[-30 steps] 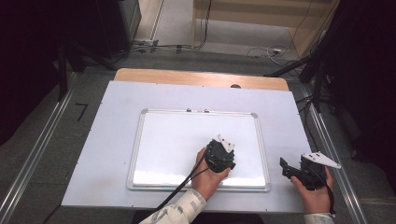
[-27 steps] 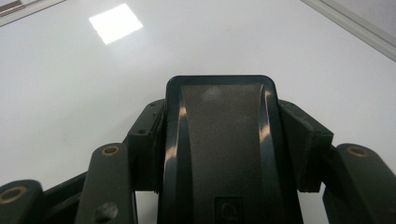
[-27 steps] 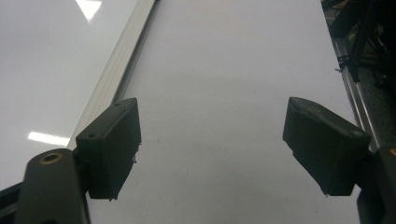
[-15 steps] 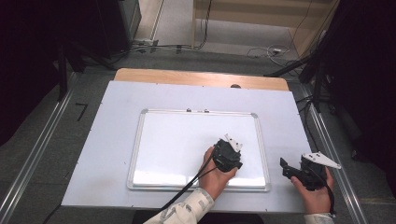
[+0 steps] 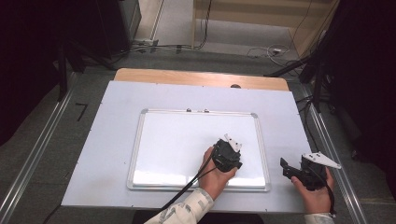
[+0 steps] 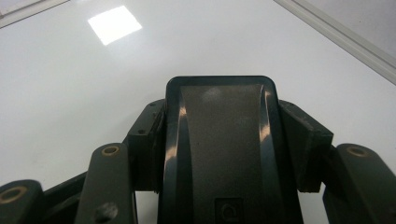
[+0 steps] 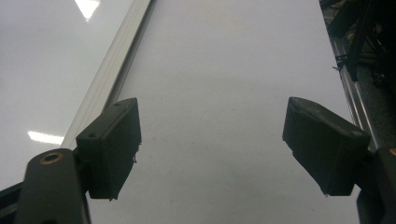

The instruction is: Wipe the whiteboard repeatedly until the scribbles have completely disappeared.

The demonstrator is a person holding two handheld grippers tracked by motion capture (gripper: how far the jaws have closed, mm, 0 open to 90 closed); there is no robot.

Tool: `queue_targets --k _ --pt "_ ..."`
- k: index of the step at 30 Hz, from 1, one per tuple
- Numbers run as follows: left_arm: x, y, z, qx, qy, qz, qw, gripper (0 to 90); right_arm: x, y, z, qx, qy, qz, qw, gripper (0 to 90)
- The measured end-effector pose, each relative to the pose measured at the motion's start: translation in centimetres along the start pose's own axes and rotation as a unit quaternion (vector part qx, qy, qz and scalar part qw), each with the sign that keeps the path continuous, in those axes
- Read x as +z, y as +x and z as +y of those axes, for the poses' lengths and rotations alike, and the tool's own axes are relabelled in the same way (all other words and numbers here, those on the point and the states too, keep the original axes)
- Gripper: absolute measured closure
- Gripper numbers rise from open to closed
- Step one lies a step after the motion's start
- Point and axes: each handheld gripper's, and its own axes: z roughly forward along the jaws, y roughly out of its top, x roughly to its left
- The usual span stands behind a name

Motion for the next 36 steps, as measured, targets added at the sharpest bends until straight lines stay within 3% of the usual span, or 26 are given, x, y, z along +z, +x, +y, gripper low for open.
queue_targets --k 36 --pt "-3.1 5.6 -3.0 -0.017 0.001 0.015 0.9997 41.0 0.0 -0.1 -0.1 0.000 0.003 -0.005 1.0000 18.2"
